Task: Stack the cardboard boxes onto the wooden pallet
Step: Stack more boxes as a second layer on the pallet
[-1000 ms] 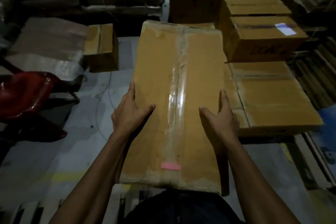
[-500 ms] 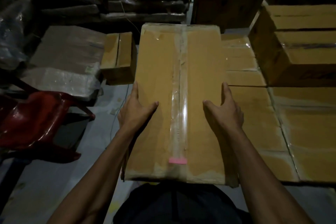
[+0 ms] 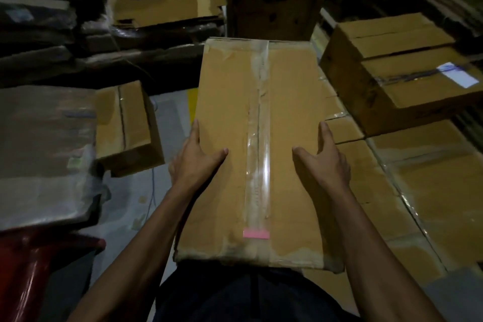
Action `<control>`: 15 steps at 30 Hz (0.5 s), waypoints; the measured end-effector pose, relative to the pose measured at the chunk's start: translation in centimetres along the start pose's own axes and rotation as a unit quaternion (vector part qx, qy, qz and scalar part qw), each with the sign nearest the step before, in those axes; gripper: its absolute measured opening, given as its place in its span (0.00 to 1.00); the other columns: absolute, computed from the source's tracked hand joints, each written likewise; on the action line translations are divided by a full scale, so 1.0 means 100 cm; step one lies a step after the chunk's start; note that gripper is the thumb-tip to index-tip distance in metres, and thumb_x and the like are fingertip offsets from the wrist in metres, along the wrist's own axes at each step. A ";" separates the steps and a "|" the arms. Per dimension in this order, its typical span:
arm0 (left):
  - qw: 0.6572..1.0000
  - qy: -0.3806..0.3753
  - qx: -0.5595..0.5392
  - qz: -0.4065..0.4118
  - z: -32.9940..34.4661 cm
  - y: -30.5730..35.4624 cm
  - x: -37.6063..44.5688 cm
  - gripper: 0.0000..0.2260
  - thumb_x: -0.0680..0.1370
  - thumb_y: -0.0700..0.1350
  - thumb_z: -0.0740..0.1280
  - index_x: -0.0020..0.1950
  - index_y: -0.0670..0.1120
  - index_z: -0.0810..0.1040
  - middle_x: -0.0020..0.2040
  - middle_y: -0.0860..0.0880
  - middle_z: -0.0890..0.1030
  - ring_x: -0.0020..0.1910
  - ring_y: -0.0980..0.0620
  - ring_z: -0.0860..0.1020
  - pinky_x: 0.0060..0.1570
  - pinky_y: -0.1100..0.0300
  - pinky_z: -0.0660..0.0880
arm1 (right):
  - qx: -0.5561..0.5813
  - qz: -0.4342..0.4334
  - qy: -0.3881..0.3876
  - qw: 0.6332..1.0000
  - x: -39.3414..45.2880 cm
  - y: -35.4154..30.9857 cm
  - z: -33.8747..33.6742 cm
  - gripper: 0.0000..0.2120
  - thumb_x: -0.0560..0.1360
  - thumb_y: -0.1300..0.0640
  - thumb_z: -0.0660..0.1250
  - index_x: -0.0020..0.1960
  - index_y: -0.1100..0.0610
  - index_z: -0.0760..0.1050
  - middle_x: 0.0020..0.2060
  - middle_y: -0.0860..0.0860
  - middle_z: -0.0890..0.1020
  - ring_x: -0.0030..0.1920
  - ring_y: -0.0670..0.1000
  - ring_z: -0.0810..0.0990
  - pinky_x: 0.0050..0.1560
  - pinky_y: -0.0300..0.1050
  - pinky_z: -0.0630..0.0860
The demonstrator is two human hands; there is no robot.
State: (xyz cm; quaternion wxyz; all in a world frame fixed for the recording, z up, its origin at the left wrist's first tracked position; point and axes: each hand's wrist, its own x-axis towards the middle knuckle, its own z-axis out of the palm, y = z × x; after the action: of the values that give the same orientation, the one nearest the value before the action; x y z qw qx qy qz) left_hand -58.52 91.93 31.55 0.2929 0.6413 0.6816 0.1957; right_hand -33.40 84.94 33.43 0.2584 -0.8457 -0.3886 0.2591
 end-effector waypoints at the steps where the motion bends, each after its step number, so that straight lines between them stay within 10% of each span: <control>1: 1.000 -0.015 0.003 0.012 -0.001 0.000 0.023 0.45 0.73 0.64 0.69 0.80 0.59 0.44 0.75 0.48 0.67 0.70 0.39 0.69 0.66 0.42 0.66 | 0.006 0.013 0.011 1.000 0.009 -0.009 0.006 0.42 0.76 0.38 0.68 0.81 0.39 0.46 0.73 0.56 0.70 0.71 0.63 0.68 0.67 0.58 0.64; 15: 0.966 -0.173 0.032 0.187 -0.013 0.041 0.193 0.44 0.71 0.65 0.68 0.80 0.60 0.46 0.75 0.51 0.68 0.68 0.43 0.72 0.61 0.46 0.73 | 0.075 0.199 0.147 0.966 0.041 -0.076 0.039 0.41 0.75 0.39 0.68 0.80 0.37 0.48 0.74 0.52 0.69 0.72 0.61 0.67 0.69 0.56 0.64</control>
State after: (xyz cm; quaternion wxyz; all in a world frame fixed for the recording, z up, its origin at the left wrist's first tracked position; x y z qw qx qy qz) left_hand -56.32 111.53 32.33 0.3444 0.7905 0.4943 0.1109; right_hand -37.54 93.38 34.43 0.3190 -0.9128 -0.1496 0.2065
